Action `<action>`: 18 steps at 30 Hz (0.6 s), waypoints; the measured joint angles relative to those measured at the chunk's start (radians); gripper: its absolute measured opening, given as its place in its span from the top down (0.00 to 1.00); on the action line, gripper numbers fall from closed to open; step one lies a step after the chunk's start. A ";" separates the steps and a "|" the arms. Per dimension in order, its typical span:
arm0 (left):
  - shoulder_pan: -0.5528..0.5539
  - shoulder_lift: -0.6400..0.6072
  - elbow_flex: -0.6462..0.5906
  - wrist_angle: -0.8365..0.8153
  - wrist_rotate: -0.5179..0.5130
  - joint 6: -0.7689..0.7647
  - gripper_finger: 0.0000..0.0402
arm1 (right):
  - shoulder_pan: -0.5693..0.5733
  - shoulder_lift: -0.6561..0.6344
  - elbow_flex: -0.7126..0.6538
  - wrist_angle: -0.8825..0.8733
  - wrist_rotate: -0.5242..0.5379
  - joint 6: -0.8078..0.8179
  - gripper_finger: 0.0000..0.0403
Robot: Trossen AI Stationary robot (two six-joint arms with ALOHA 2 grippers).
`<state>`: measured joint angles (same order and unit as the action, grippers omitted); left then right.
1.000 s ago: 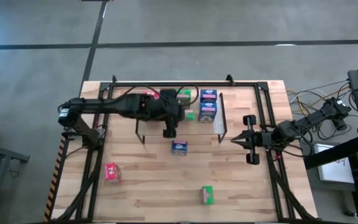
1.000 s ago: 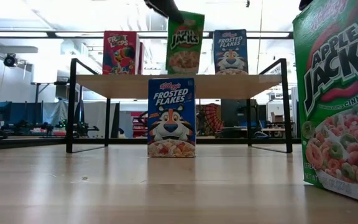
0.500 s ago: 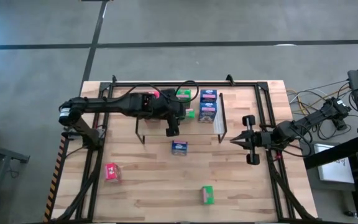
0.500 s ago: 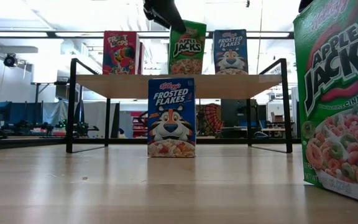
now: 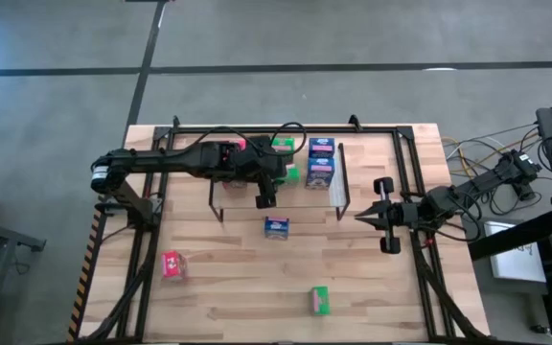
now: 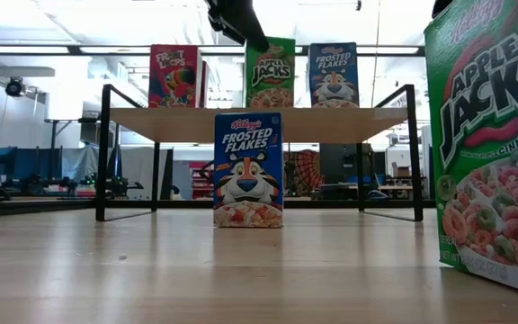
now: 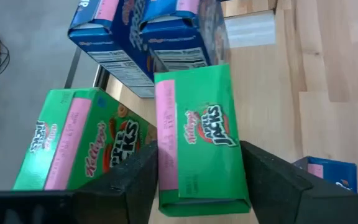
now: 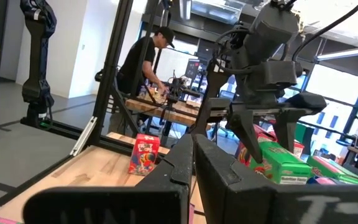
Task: Stack cereal on shelf
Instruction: Put the left green cereal box on the shelf, aligned with the other green cereal box
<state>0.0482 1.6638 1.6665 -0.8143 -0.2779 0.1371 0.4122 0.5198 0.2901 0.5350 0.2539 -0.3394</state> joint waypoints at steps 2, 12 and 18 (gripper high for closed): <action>0.003 0.000 0.000 0.000 0.000 0.002 0.48 | 0.000 0.000 0.000 0.000 0.000 0.000 0.98; 0.008 -0.002 0.005 -0.006 -0.003 0.042 0.44 | 0.000 0.000 0.000 0.000 0.000 -0.002 0.98; -0.001 -0.011 0.038 -0.080 -0.007 0.035 0.44 | 0.000 0.000 0.000 0.000 0.000 -0.003 0.98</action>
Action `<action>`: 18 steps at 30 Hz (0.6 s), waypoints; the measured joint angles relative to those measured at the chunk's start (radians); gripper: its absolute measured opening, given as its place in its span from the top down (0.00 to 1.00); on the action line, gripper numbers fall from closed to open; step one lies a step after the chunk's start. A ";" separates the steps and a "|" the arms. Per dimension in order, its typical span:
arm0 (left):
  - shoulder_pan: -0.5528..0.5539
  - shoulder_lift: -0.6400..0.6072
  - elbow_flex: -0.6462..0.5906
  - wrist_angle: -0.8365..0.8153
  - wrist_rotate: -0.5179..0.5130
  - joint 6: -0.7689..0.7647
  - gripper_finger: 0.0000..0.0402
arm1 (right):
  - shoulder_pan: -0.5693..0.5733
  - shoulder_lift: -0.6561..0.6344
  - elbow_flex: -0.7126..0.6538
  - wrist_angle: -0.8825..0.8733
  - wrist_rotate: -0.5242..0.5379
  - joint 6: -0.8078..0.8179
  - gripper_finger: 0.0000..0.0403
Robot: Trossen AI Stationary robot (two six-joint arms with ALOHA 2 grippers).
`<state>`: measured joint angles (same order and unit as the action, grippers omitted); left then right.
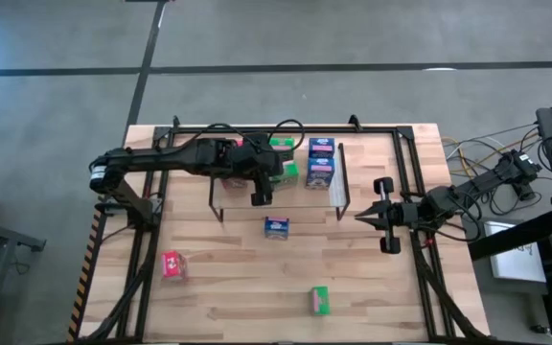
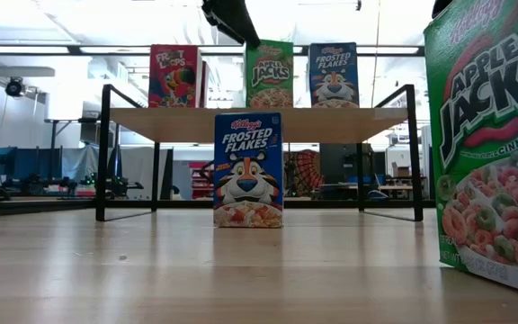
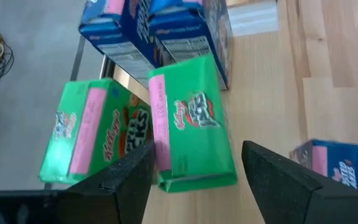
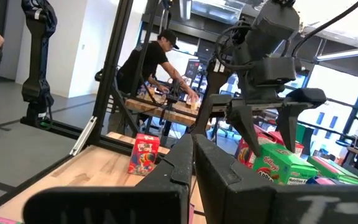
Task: Stack cereal on shelf
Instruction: Put the left green cereal box on the shelf, aligned with the other green cereal box
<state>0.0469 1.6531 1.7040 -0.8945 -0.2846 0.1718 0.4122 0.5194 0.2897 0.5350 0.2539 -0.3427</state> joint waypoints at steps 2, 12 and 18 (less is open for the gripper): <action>-0.011 0.000 0.007 -0.012 -0.001 -0.007 0.44 | 0.000 0.000 0.000 0.000 0.000 0.000 0.98; -0.115 0.000 0.055 -0.097 -0.247 -0.033 0.47 | 0.000 0.000 0.000 0.000 0.000 0.001 0.98; -0.182 -0.001 0.046 -0.110 -0.221 -0.109 0.50 | 0.000 0.000 0.000 0.000 0.000 0.002 0.98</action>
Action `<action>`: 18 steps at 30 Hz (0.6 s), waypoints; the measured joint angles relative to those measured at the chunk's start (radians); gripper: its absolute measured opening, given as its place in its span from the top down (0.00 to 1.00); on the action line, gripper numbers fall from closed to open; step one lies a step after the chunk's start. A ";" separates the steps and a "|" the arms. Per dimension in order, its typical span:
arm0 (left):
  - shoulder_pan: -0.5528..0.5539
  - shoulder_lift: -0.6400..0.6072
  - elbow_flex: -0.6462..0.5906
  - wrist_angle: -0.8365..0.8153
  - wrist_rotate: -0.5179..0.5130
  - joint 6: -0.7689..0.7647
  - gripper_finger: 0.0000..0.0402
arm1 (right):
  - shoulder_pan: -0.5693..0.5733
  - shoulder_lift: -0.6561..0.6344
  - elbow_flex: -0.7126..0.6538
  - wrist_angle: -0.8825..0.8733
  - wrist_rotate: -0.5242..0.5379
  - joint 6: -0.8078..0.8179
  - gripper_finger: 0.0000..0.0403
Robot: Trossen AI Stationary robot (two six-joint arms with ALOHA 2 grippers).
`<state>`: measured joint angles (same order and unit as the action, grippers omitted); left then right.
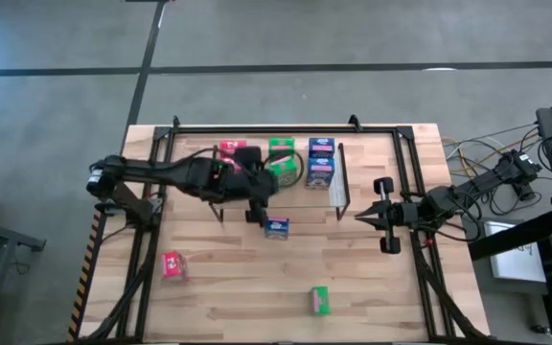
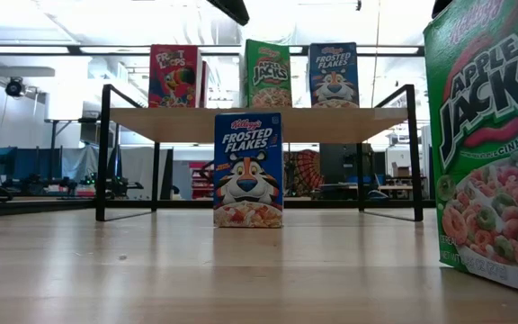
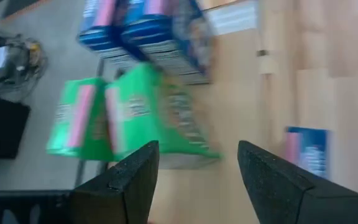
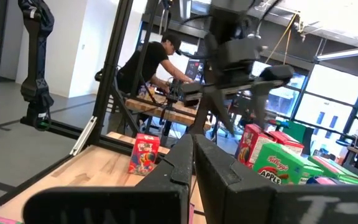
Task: Stack cereal on shelf
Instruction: Put the left green cereal box on the shelf, aligned with the other green cereal box
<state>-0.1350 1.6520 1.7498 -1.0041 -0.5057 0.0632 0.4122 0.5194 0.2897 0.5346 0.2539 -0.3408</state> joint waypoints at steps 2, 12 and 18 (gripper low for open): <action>-0.025 0.004 -0.013 0.020 0.008 -0.026 0.51 | 0.000 0.000 0.000 -0.001 0.000 0.000 0.98; -0.087 0.094 -0.040 0.118 0.010 -0.051 0.61 | 0.000 0.000 0.000 -0.006 0.000 0.000 0.98; -0.081 0.137 -0.068 0.121 -0.044 -0.047 0.76 | 0.000 0.000 0.000 -0.007 0.000 0.000 0.98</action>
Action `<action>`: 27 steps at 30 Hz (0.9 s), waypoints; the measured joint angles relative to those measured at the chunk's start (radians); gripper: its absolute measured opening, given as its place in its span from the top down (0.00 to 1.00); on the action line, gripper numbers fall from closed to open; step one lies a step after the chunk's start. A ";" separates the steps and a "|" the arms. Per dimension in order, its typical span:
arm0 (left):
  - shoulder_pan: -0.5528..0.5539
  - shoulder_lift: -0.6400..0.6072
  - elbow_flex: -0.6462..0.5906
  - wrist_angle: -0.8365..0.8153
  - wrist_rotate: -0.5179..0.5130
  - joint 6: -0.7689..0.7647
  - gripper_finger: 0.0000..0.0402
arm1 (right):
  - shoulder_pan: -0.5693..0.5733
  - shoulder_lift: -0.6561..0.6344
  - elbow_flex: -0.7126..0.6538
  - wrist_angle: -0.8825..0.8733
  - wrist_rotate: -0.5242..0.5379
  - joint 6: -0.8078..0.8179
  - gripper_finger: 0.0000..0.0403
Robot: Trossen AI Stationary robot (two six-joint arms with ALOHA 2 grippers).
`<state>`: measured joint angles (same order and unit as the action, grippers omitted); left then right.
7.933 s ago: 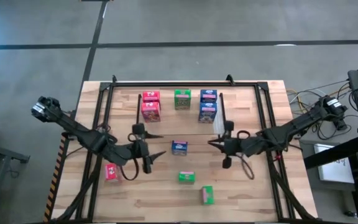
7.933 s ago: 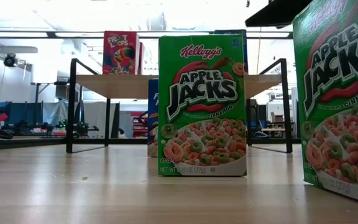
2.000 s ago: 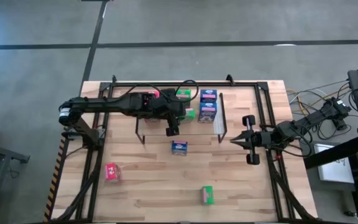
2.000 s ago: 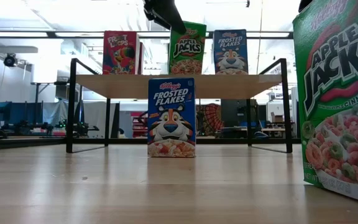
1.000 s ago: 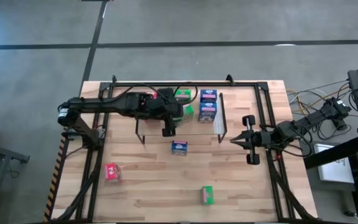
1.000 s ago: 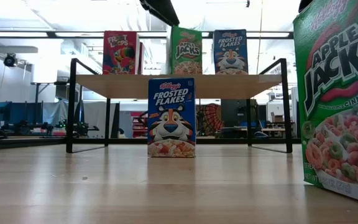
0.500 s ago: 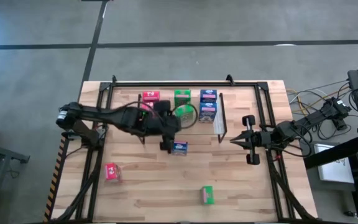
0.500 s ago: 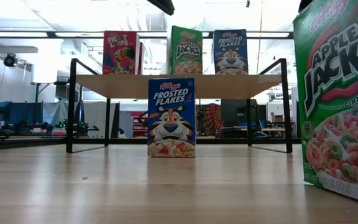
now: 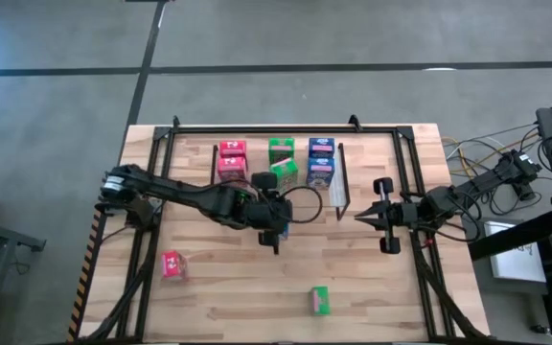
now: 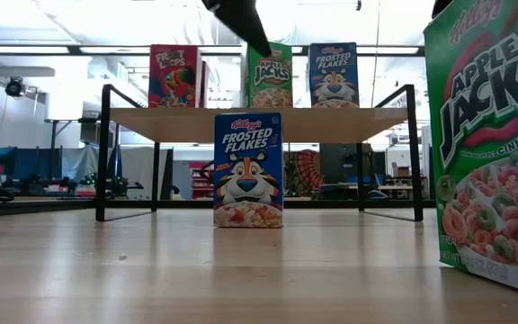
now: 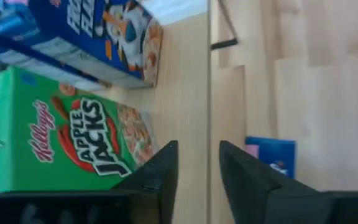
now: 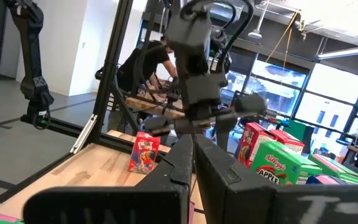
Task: Stack cereal on shelf
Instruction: Put the left green cereal box on the shelf, aligned with the other green cereal box
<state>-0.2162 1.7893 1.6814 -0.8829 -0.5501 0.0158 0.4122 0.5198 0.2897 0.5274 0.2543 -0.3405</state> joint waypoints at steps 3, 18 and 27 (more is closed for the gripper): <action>0.009 0.001 -0.022 -0.001 -0.056 -0.002 0.85 | 0.000 0.000 0.000 0.000 0.000 -0.001 0.98; 0.063 0.000 -0.067 0.001 -0.149 -0.026 1.00 | 0.000 0.000 0.000 -0.001 0.001 -0.003 0.98; 0.081 0.000 -0.089 0.000 -0.149 -0.044 1.00 | 0.000 0.000 0.000 -0.004 0.008 -0.003 0.98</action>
<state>-0.1349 1.7889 1.5921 -0.8833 -0.6991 -0.0285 0.4122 0.5198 0.2897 0.5232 0.2619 -0.3432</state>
